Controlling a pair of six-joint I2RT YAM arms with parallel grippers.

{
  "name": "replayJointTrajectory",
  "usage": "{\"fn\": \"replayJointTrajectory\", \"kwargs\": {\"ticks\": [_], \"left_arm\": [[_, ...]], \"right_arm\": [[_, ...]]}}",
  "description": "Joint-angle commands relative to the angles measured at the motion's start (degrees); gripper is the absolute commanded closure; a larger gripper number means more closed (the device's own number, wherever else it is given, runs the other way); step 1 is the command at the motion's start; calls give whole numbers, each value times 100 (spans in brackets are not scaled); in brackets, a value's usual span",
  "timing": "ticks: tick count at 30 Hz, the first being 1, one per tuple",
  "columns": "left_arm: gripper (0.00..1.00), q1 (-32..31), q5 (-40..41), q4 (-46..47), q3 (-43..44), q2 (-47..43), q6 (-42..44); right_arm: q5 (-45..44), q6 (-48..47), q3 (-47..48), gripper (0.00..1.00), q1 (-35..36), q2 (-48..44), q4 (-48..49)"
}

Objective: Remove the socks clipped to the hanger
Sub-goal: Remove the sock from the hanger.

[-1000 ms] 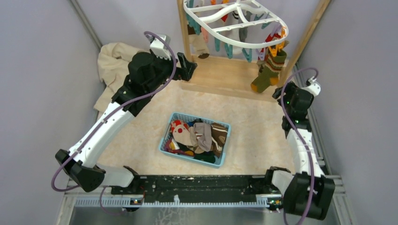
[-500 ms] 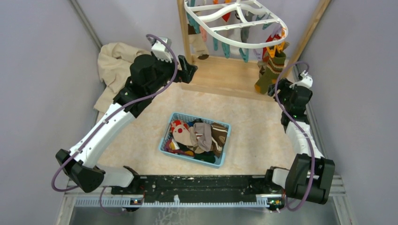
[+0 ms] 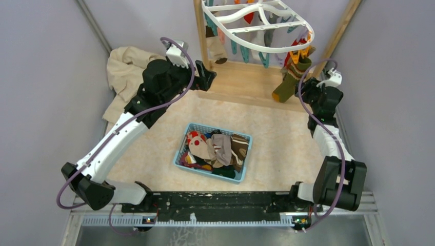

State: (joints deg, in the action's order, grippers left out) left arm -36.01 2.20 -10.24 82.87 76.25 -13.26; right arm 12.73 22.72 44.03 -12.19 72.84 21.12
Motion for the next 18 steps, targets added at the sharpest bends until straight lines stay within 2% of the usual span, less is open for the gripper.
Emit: {"fn": "replayJointTrajectory", "kwargs": {"ticks": [1, 12, 18], "left_arm": [[1, -34, -70, 156, 54, 48, 51], [1, -29, -113, 93, 124, 129, 16], [1, -33, -122, 84, 107, 127, -31]], "right_arm": [[697, 133, 325, 51, -23, 157, 694], [1154, 79, 246, 51, 397, 190, 894], [1255, 44, 187, 64, 628, 69, 812]]}}
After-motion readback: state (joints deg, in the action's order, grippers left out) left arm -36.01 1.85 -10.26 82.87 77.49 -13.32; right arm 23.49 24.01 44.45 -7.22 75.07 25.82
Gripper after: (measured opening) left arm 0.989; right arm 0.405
